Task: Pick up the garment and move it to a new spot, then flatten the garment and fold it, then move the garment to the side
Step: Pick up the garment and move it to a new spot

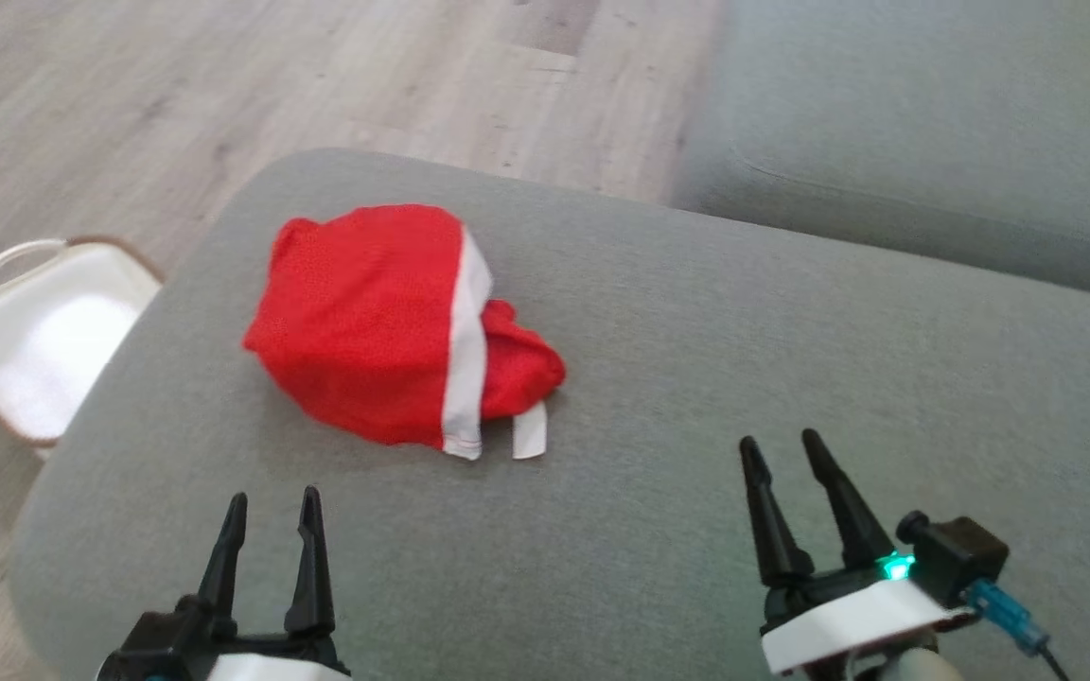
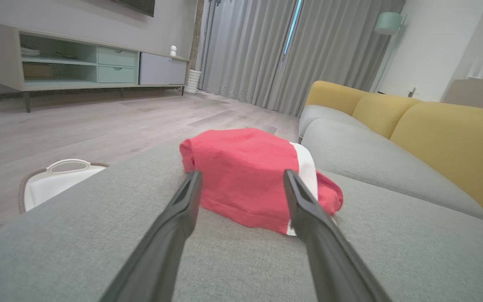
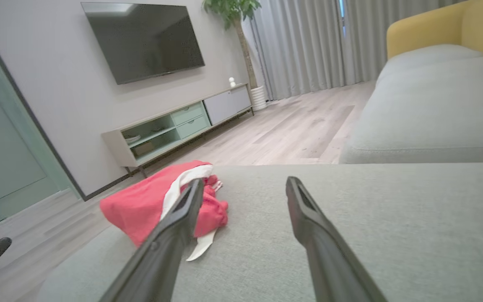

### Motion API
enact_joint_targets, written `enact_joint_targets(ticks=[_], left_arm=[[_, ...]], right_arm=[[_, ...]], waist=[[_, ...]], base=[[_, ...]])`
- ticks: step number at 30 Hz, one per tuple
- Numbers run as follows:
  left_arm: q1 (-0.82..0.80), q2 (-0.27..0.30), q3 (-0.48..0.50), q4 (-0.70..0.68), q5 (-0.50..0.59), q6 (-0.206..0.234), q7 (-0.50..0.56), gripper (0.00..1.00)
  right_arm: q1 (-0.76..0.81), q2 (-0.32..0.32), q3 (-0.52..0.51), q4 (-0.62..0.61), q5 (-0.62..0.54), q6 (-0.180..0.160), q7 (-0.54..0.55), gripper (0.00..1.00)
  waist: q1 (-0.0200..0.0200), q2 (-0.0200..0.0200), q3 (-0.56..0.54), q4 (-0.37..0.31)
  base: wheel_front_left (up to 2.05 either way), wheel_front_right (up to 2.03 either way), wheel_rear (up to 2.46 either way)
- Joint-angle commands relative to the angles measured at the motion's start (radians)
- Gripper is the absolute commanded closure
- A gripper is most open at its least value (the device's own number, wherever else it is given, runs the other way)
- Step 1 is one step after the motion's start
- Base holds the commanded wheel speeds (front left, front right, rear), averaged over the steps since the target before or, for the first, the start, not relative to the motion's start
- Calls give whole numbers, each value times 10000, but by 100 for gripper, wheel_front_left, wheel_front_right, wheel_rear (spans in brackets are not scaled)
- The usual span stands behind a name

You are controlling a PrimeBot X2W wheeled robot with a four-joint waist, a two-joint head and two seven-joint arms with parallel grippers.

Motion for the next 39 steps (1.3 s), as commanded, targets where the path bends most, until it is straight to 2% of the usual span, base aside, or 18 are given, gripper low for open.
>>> enact_joint_targets(ticks=[1,6,10,16,19,22,26,30,31,34,39], left_arm=[[-308,6,326,-313,97,-41,-95,0],[-207,6,455,-329,133,-85,-95,0],[-155,6,568,-418,114,-105,-95,0],[-163,6,682,-476,129,-132,-95,0],[-514,130,908,-512,158,-182,-95,0],[-1244,504,1015,-586,193,-218,-95,0],[-2713,1307,1019,-588,198,-249,-74,0],[-4393,2060,892,-407,-49,-265,624,0],[-4393,2060,892,-407,-49,-265,624,0],[-5789,2752,468,95,-282,-271,1584,0],[-8133,3863,-794,1485,-1046,-273,3555,0]], right_arm=[[-167,-66,269,-315,70,75,-107,0],[-110,-66,581,-307,198,75,-107,0],[-173,-66,756,-298,232,75,-107,0],[-204,-66,799,-284,250,75,-107,0],[-271,-66,718,-350,158,75,-107,0],[-457,-66,546,-424,-34,75,-107,0],[-745,-66,263,-594,-315,75,-107,0],[-1030,-66,-94,-812,-567,75,-107,0],[-1030,-66,-94,-812,-567,75,-107,0],[-1255,-66,-327,-974,-760,75,-107,0],[-1672,-66,-586,-1271,-1172,75,-107,0]], waist=[[0,0,-104,361],[0,0,-170,799],[0,0,-97,901],[0,0,-42,952],[0,0,264,729],[0,0,663,484],[0,0,1247,77],[0,0,1841,-300],[0,0,1841,-300],[0,0,2337,-576],[0,0,3253,-1005]], base=[[0,0,0],[0,0,0],[0,0,0],[0,0,0],[0,0,0],[0,0,0],[0,0,0],[0,0,0],[0,0,0],[0,0,0],[0,0,0]])
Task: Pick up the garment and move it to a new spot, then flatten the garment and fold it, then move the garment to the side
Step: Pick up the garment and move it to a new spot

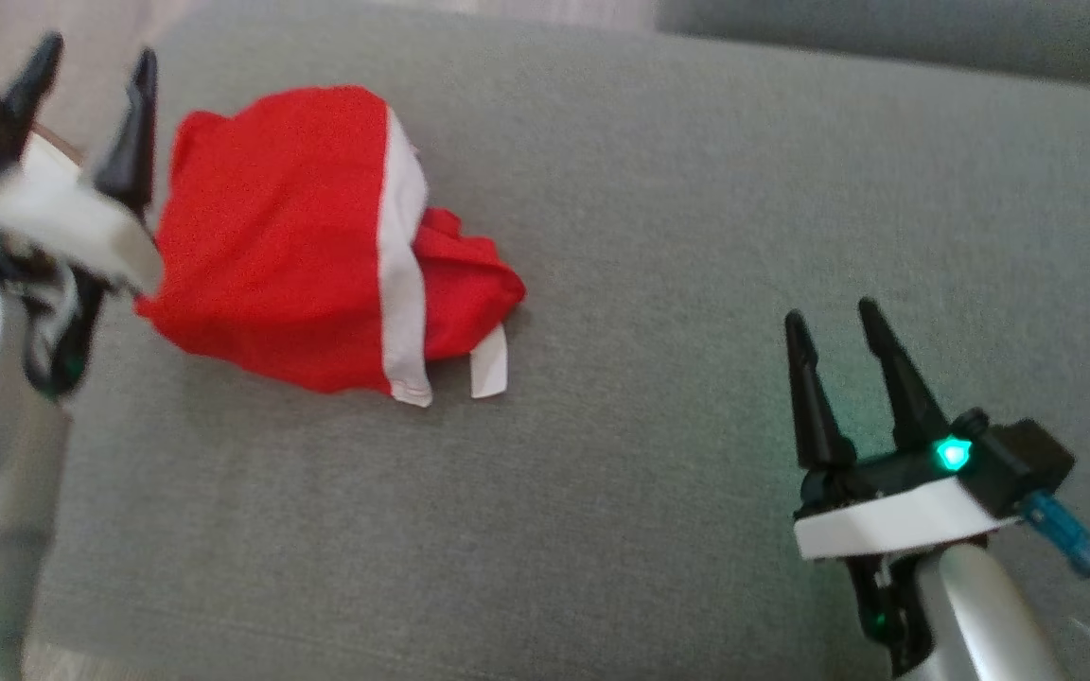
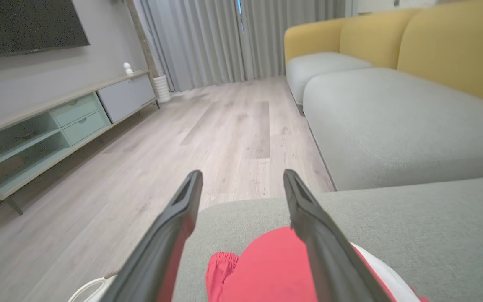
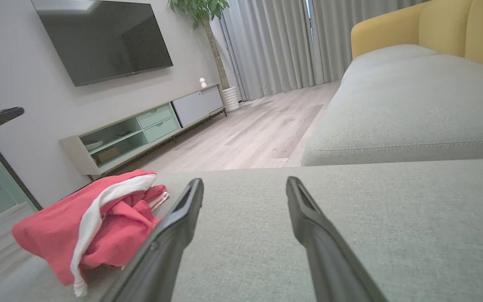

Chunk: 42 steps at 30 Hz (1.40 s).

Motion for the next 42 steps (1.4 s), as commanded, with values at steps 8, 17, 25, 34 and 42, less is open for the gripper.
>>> enact_joint_targets(ticks=[8,17,25,34,42], left_arm=[[-2903,1297,-1463,1812,-1689,17,2471,0],[-3708,1289,-2311,3798,-2897,16,3807,0],[-3803,1132,-2522,4661,-3680,16,3893,100],[-4323,1335,-2529,4541,-4036,16,1860,100],[-4541,1472,-2206,3855,-4534,16,-3,100]], right_arm=[[-938,-49,-42,-842,-357,75,-107,0],[-1216,-49,-163,-1068,-446,75,-107,0],[-1305,-49,-245,-1102,-481,75,-107,0],[-1205,-49,-225,-943,-362,75,-107,0],[-974,-49,-211,-744,-66,75,-107,0]], waist=[[-3,0,1671,-1092],[-3,0,2267,-1530],[-3,0,2371,-1559],[-3,0,1799,-1365],[-3,0,930,-1227]], base=[[0,0,0],[0,0,0],[0,0,0],[0,0,0],[0,0,0]])
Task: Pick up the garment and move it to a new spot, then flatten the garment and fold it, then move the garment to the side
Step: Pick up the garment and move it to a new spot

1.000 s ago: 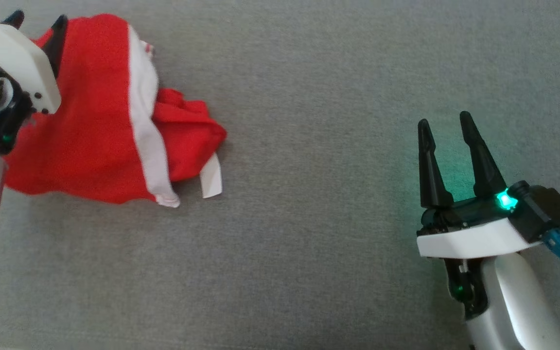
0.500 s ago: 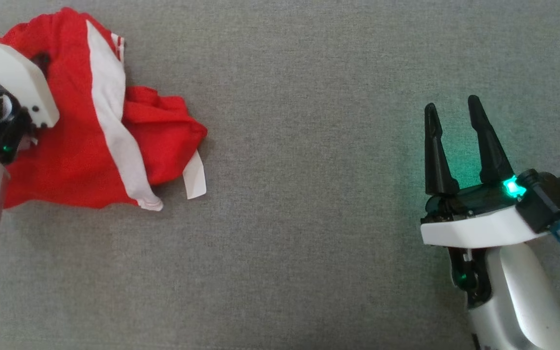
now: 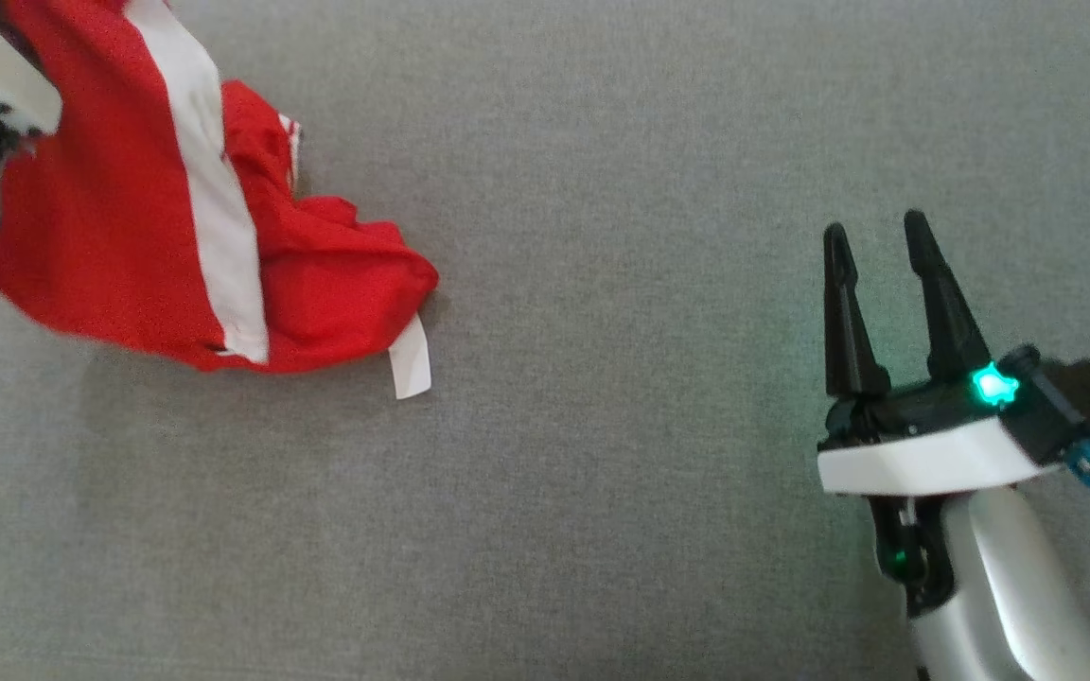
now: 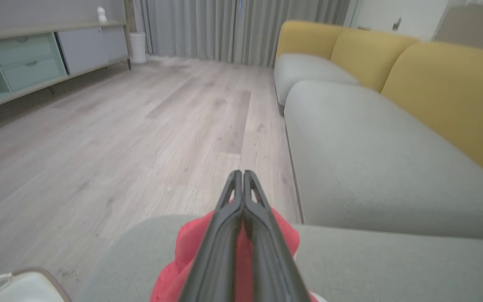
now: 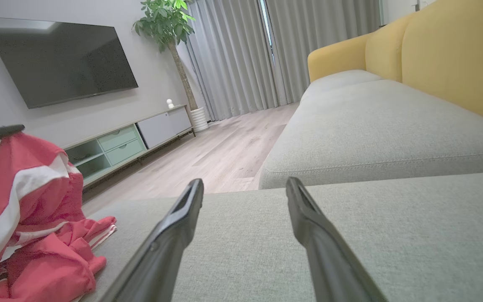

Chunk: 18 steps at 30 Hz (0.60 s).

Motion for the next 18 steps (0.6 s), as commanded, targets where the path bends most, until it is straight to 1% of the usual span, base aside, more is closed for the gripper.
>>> enact_joint_targets(ticks=[1,7,10,15,18], left_arm=[[-545,687,432,-332,-69,16,-127,100],[-259,731,699,-1436,-601,16,-813,100],[26,615,729,-2124,-786,40,-803,100],[564,427,598,-3457,-853,409,-642,100],[897,159,429,-4306,-918,688,-461,100]], right_arm=[[116,-20,237,-244,70,75,-63,0],[387,-20,289,-95,387,75,-63,0],[501,-20,310,-39,525,75,-63,0],[609,-20,386,-18,720,75,-63,0],[602,-20,426,-38,816,75,-63,0]], waist=[[1,0,-288,68],[1,0,-1065,134],[1,0,-1374,115],[1,0,-1755,-98],[1,0,-1868,-341]], base=[[0,0,0],[0,0,0],[0,0,0],[0,0,0],[0,0,0]])
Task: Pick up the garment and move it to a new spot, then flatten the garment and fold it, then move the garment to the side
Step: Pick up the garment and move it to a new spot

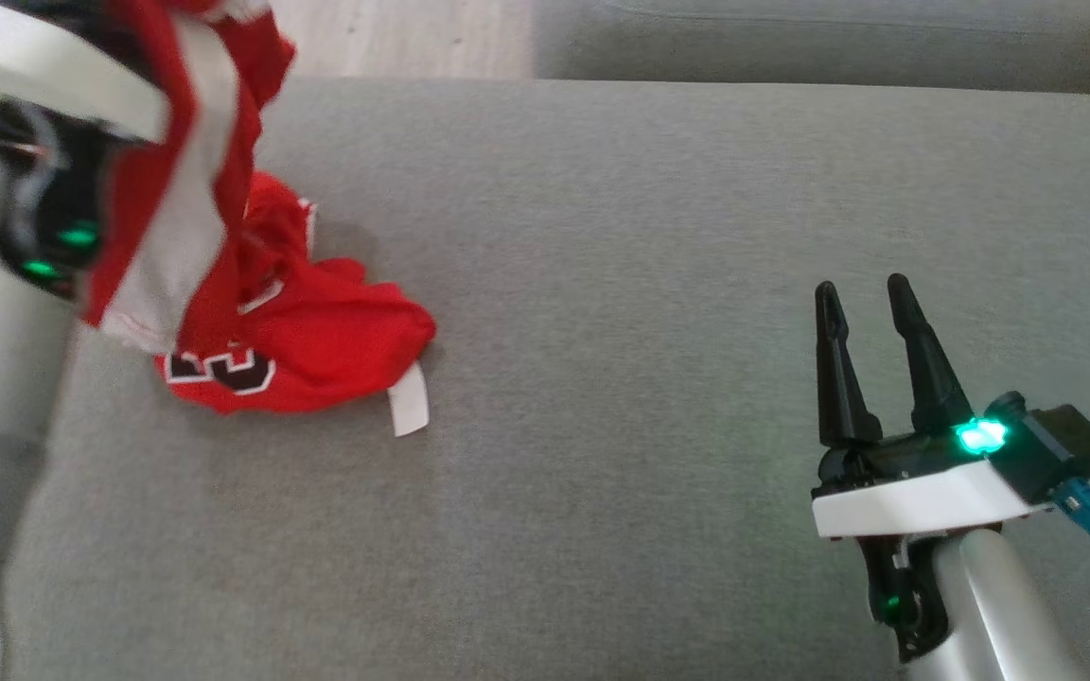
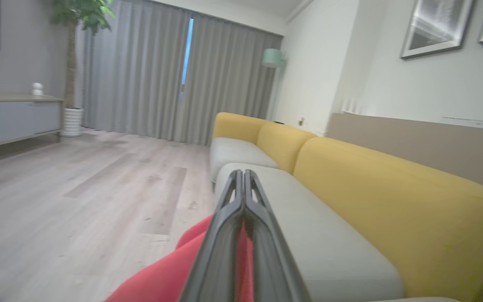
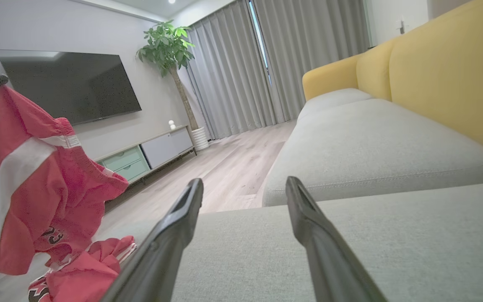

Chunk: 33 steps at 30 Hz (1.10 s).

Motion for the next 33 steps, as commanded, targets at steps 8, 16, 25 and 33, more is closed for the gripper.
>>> enact_joint_targets(ticks=[8,16,25,33], left_arm=[[-29,-847,-440,-2153,-130,675,551,100],[-470,-2086,-1138,-2406,-29,884,618,100],[-887,-3127,-1614,-1811,175,652,31,100],[-366,-2555,-1724,-611,823,389,-1096,0]], right_arm=[[-450,-26,344,-458,333,75,-63,0],[-949,-26,525,-820,836,75,-63,0],[-1056,-26,380,-947,1047,75,-63,0],[-879,-26,55,-914,868,75,-63,0]], waist=[[2,0,-21,-1295],[2,0,511,-3175],[2,0,830,-4036],[2,0,560,-3563]], base=[[0,0,0],[0,0,0],[0,0,0],[0,0,0]])
